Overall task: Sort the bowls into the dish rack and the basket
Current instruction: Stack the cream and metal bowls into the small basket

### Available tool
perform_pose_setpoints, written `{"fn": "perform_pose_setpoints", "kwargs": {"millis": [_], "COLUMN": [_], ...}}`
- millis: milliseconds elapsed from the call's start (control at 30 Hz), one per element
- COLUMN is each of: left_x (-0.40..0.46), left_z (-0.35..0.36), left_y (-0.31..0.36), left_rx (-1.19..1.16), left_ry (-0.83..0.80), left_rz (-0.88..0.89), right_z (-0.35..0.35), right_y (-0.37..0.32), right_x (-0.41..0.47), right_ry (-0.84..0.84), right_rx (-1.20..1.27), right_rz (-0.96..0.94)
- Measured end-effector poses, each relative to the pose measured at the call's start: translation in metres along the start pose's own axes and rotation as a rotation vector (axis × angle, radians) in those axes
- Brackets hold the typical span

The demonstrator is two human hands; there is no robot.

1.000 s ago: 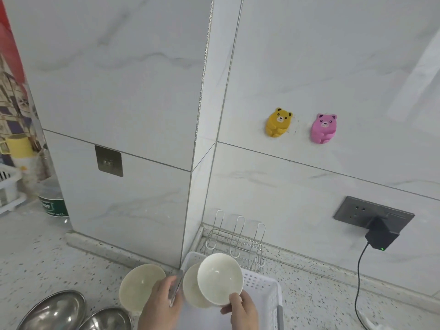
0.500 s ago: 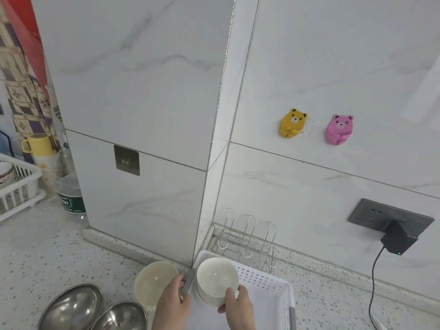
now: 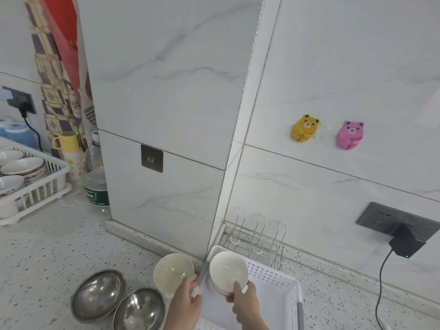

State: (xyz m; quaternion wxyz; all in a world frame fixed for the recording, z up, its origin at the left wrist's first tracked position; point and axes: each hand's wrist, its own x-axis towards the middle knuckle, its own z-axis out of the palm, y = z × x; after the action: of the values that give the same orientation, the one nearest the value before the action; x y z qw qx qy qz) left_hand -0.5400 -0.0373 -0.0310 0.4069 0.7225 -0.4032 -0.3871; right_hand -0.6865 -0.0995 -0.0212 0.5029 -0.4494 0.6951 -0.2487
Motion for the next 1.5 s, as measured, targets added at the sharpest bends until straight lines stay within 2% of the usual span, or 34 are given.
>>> {"fn": "perform_pose_setpoints", "kwargs": {"millis": [133,300,400,667,767,933,1033,1133,1233,1300,1500], "left_x": [-0.009,0.000,0.022,0.081,0.095,0.108,0.112,0.109,0.107,0.103,0.092], "left_z": [-0.018,-0.059,-0.082,-0.103,-0.102,-0.106,-0.106,-0.105,-0.105,-0.107,-0.114], "left_y": [-0.011,-0.024,-0.029,-0.029,-0.033,-0.042,-0.043,-0.041,-0.043,-0.043,-0.036], "left_rx": [-0.010,0.109,0.227,0.392,0.443,0.482,0.469,0.492,0.481,0.448,0.236], "left_ry": [0.011,0.091,0.130,-0.110,-0.149,-0.172,-0.186,-0.148,-0.124,-0.108,-0.105], "left_rz": [-0.016,-0.012,-0.030,-0.226,-0.223,-0.193,-0.173,-0.149,-0.123,-0.111,-0.142], "right_z": [-0.012,-0.030,-0.035,-0.036,-0.027,-0.021,-0.020,-0.018,-0.016,-0.016,-0.013], "right_y": [0.000,0.018,0.034,0.078,0.087,0.096,0.102,0.108,0.114,0.117,0.124], "right_x": [-0.020,-0.052,-0.072,-0.121,-0.132,-0.150,-0.153,-0.156,-0.160,-0.162,-0.155], "right_ry": [0.001,0.040,0.127,0.406,0.402,0.498,0.610,0.811,0.950,0.938,0.666], "right_rx": [0.078,0.178,0.248,0.255,0.455,0.538,0.555,0.607,0.600,0.587,0.615], "right_rz": [0.020,0.006,0.002,0.053,0.146,0.184,0.187,0.190,0.278,0.352,0.493]}}
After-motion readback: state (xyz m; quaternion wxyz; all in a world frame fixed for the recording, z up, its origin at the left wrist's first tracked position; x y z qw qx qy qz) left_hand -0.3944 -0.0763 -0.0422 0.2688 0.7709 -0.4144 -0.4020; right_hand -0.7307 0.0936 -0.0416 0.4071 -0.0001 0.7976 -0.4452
